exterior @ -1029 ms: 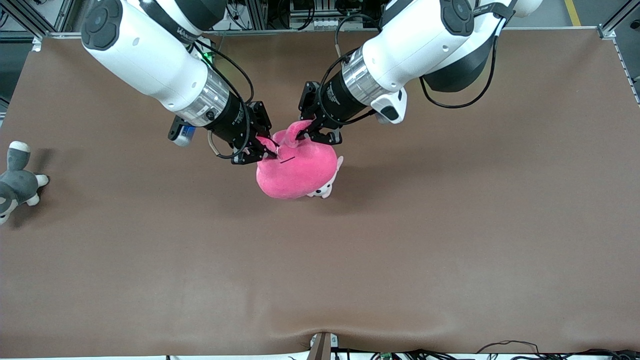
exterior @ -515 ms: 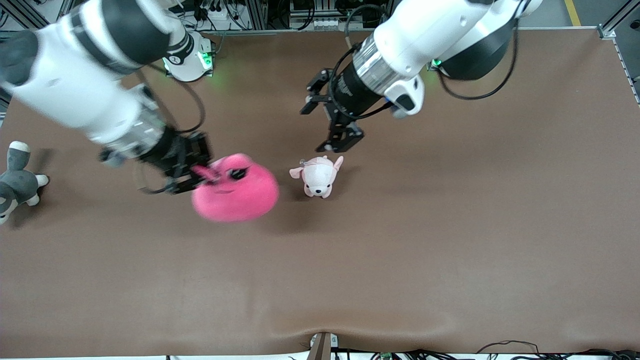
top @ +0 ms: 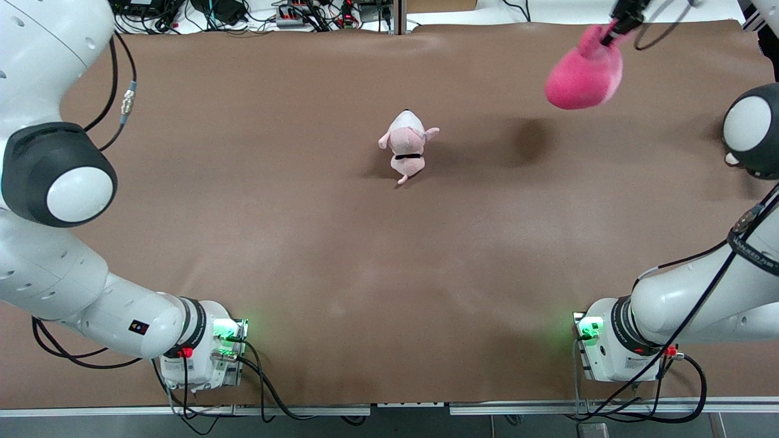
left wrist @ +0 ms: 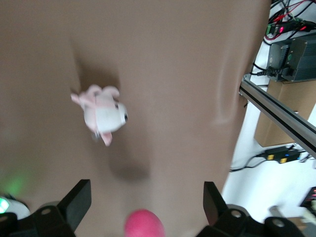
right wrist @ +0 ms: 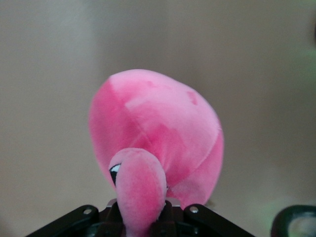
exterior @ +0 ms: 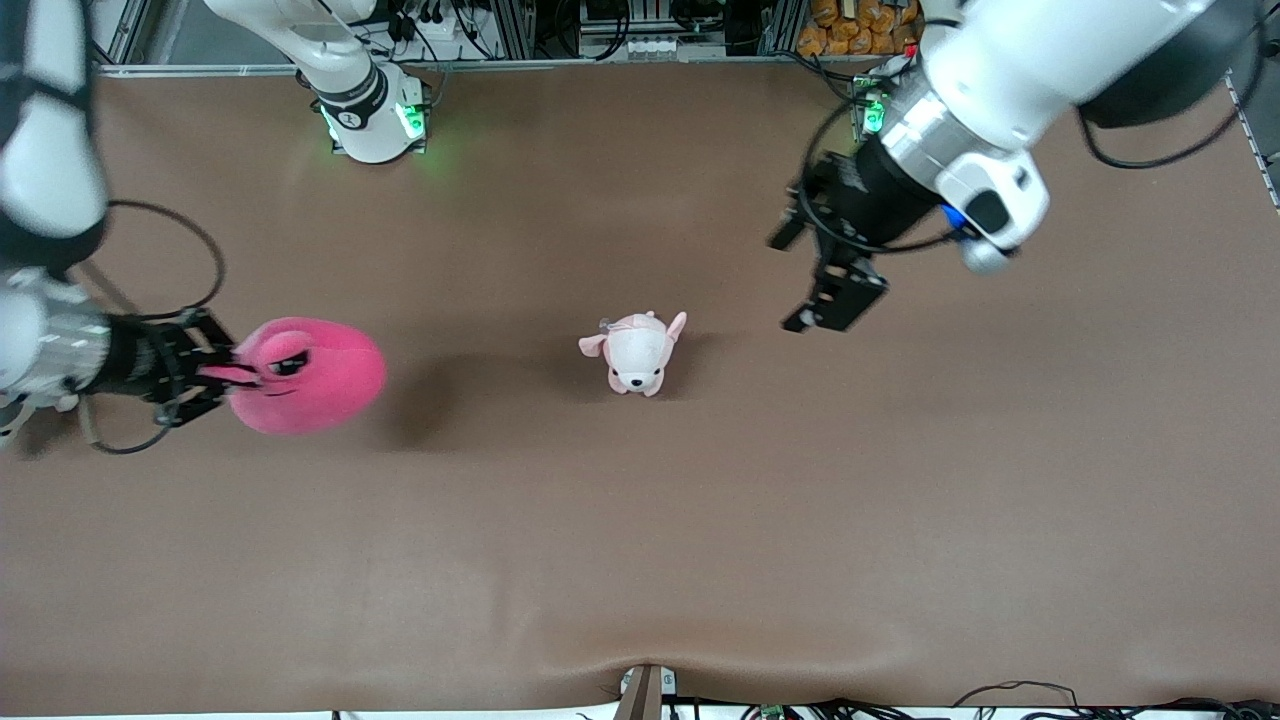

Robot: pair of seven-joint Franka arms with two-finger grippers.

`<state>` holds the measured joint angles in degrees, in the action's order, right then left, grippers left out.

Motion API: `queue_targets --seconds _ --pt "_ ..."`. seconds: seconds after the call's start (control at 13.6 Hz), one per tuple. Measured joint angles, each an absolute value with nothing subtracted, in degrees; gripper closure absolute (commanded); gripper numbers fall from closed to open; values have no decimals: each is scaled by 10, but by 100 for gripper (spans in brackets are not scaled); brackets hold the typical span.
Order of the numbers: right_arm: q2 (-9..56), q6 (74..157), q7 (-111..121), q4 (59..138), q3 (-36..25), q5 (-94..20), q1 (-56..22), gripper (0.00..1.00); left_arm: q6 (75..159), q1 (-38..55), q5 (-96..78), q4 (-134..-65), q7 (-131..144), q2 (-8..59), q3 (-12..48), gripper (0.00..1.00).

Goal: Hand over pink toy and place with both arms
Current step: 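Carry the pink toy with the right gripper while the left gripper withdraws, then lower the pink toy beside the grey cat and open the right gripper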

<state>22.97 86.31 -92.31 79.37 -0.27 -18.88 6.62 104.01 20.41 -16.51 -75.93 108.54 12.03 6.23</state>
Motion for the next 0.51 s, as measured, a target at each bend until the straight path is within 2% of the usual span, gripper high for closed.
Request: queue_targets --seconds 0.22,0.51 --pt "281 821 -770 817 -3 -210 156 100 994 169 -121 -760 930 121 62 0" --pt "311 839 -683 872 -2 -213 198 100 938 160 -52 -760 730 121 62 0"
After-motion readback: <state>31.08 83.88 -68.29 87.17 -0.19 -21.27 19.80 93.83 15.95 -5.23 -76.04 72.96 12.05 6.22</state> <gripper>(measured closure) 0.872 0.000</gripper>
